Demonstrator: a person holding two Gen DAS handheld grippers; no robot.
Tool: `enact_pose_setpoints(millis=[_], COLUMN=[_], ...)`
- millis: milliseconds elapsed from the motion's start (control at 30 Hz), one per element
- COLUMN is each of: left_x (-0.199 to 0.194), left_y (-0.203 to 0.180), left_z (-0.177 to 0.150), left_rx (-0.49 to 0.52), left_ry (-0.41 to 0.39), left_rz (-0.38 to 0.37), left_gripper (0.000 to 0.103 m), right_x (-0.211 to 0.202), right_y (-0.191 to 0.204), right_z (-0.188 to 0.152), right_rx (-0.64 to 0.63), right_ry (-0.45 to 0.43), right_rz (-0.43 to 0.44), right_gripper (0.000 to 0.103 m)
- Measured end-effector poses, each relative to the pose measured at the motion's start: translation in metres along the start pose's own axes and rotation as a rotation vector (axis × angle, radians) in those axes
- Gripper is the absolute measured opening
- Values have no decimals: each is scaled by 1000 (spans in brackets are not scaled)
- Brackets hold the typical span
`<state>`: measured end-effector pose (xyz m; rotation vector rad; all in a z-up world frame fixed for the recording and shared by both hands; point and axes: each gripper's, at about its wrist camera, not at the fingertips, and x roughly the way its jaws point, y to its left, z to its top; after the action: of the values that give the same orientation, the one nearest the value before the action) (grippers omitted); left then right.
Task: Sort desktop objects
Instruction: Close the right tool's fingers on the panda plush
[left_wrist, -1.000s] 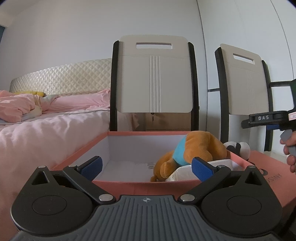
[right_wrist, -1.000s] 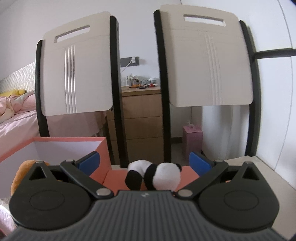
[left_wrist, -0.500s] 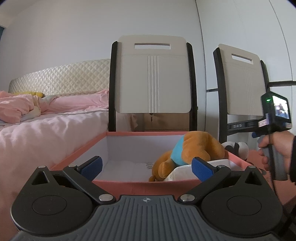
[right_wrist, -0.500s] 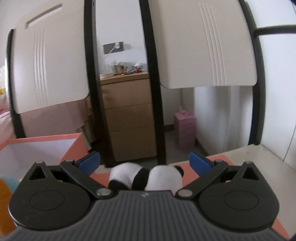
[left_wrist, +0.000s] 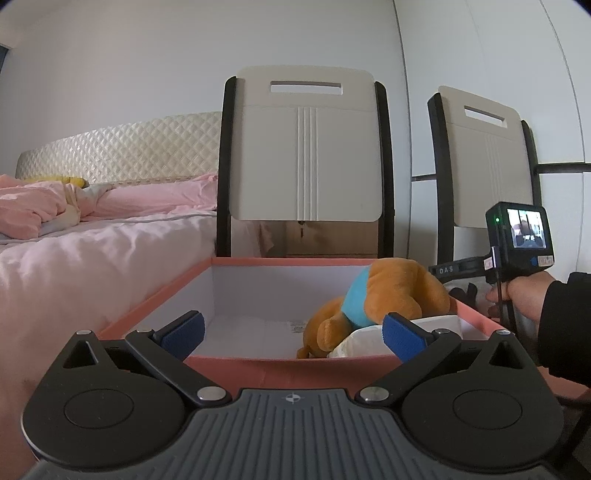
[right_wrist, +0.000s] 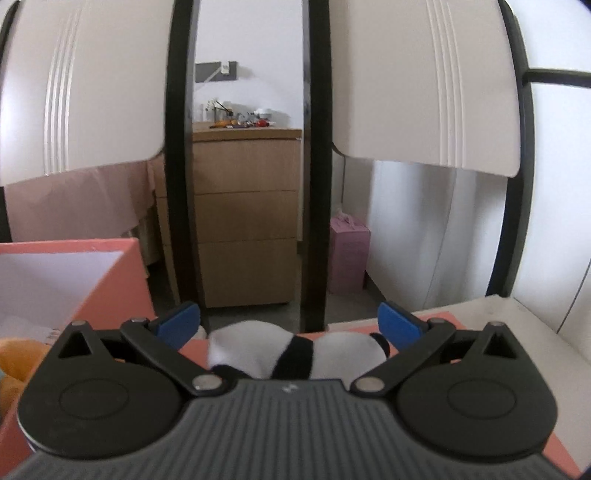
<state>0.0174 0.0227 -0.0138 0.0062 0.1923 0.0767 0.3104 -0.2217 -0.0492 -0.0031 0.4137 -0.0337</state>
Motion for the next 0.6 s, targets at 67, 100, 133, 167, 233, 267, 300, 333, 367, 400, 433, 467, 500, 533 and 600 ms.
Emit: enact_pose_setpoints(millis=[67, 100, 133, 167, 233, 267, 300, 333, 367, 400, 433, 467, 500, 533, 600], left_x=[0, 0, 0, 0, 0, 0, 0, 0, 0, -1, -1, -1, -1, -1, -1], left_y=[0, 0, 0, -1, -1, -1, -1, -1, 0, 0, 0, -1, -1, -2, -2], left_z=[0, 0, -1, -1, -1, -1, -1, -1, -1, -1, -1, -1, -1, -1, -1], left_rx=[0, 1, 2, 3, 4, 4, 4, 3, 2, 1, 0, 1, 3, 4, 5], left_ry=[3, 4, 4, 3, 4, 4, 5, 6, 6, 5, 5, 5, 4, 4, 4], left_rz=[1, 1, 0, -2, -4, -4, -3, -3, -3, -3, -5, -6, -7, -8, -8], left_gripper=[103, 103, 103, 103, 103, 103, 103, 103, 103, 103, 103, 103, 103, 103, 103], right_x=[2, 2, 2, 4, 8, 10, 11, 12, 13, 14, 15, 15, 16, 16, 15], right_y=[1, 2, 4, 6, 5, 4, 2, 0, -2, -3, -6, -9, -13, -17, -26], right_z=[-2, -2, -3, -4, 0, 0, 0, 1, 1, 1, 1, 0, -1, -1, -2], right_rx=[-14, -27, -40, -52, -62, -57, -47, -37, -27, -17, -6, 8, 22, 41, 87], right_ry=[9, 11, 12, 11, 16, 20, 26, 32, 38, 44, 51, 63, 73, 76, 84], right_rz=[-7, -11, -14, -15, -23, -26, -28, -30, -32, -34, -36, -35, -35, -33, -25], right_gripper=[103, 103, 103, 103, 103, 103, 103, 103, 103, 103, 103, 103, 103, 103, 103])
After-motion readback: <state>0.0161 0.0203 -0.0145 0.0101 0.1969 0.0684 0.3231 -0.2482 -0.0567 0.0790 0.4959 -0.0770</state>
